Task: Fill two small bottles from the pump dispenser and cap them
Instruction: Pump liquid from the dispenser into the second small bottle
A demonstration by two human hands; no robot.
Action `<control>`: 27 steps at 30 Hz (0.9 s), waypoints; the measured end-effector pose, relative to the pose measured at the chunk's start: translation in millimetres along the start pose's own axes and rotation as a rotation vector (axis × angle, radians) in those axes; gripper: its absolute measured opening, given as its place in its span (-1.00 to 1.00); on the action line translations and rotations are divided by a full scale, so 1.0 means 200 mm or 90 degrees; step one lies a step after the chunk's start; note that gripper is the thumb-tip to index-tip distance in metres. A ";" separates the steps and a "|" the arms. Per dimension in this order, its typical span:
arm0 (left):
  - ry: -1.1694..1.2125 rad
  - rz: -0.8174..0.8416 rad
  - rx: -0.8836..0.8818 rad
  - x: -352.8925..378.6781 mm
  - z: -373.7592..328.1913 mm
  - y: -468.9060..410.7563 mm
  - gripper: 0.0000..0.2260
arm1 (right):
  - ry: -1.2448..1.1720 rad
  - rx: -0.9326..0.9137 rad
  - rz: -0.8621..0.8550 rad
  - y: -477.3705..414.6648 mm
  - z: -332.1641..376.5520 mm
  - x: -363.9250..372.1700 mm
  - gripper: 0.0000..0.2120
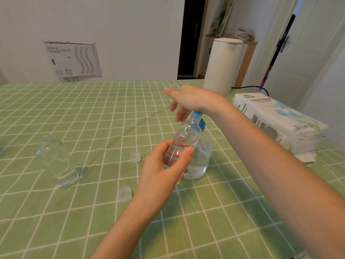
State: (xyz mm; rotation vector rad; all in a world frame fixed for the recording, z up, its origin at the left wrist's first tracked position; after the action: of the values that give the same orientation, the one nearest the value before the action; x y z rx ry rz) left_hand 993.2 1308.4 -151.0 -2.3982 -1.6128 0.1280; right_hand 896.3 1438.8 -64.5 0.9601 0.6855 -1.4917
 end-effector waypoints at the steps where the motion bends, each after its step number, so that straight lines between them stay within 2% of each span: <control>1: 0.000 -0.002 -0.003 0.00 0.00 0.00 -0.73 | 0.002 -0.003 -0.002 0.00 -0.01 0.01 -0.42; 7: -0.010 -0.004 -0.020 -0.01 0.02 0.01 -0.80 | -0.006 0.003 -0.005 0.01 -0.03 0.04 -0.42; 11: -0.008 -0.004 -0.017 0.00 0.02 0.01 -0.74 | -0.008 -0.006 -0.008 0.01 -0.02 0.04 -0.43; 27: 0.003 -0.001 -0.001 0.00 0.01 0.00 -0.75 | 0.005 -0.028 -0.027 0.02 0.01 0.00 -0.47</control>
State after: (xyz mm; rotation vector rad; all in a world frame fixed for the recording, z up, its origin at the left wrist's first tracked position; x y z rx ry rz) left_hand 991.8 1309.0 -153.4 -2.3962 -1.6131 0.1206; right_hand 899.6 1436.1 -63.7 0.9234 0.7442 -1.5048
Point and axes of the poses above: each hand's wrist, its own y-axis away from the middle knuckle, its own x-axis out of the palm, z = x × y, the point moved 1 cm from there along -y, towards the middle knuckle, and after that the axes turned 3 degrees about x, right-handed, at the moved point
